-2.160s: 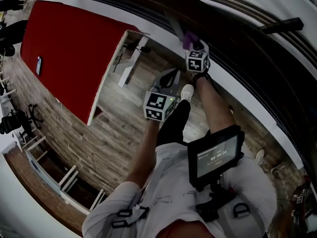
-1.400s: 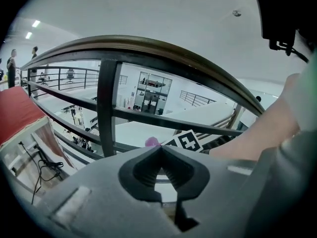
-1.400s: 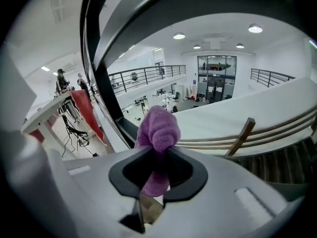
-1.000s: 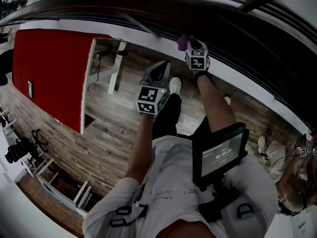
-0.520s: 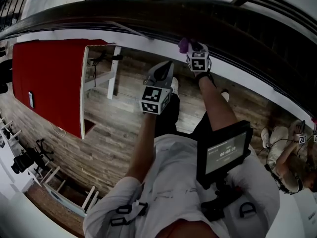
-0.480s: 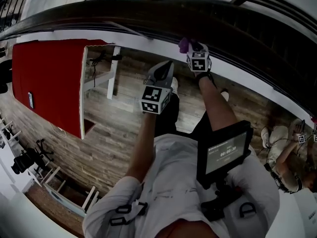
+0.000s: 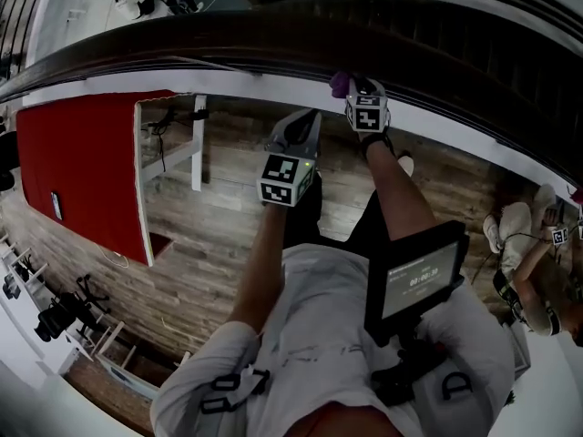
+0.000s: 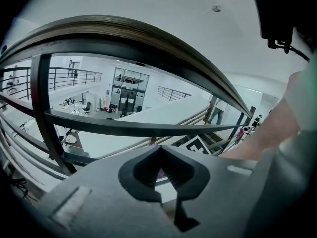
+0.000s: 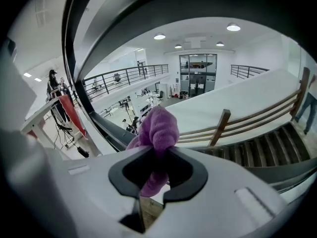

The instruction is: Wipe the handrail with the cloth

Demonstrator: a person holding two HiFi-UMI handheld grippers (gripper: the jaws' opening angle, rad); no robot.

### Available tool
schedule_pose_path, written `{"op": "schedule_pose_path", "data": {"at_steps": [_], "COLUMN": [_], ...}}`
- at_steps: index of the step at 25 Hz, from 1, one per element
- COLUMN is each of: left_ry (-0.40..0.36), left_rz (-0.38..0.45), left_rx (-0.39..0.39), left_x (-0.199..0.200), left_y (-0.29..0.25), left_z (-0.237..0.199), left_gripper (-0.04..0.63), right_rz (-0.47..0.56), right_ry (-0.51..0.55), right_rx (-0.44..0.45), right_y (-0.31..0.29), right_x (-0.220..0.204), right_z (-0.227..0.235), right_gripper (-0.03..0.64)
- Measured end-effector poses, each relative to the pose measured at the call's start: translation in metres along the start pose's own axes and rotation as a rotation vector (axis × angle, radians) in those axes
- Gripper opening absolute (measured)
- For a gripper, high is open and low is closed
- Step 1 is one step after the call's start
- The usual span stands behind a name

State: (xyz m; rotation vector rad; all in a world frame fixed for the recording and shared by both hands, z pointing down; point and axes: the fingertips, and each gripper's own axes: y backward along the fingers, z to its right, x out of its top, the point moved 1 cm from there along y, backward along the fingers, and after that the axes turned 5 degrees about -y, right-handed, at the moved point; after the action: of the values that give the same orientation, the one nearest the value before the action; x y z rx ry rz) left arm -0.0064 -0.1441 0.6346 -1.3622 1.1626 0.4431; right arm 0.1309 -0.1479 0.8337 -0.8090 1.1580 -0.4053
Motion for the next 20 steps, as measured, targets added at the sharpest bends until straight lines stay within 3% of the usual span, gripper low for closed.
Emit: {"op": "schedule_pose_path", "data": {"at_steps": [20], "left_ry": [-0.063], "left_rz": [-0.045], "left_rx": [-0.108], "left_x": [0.004], "left_y": [-0.046], "left_z": [0.079], "left_gripper": [0.0], "right_rz": [-0.007], "right_ry": [-0.108], "right_rx": [-0.087], "right_y": [0.045], "right_x": [-0.023], "right_z": [0.101], "right_gripper": [0.058]}}
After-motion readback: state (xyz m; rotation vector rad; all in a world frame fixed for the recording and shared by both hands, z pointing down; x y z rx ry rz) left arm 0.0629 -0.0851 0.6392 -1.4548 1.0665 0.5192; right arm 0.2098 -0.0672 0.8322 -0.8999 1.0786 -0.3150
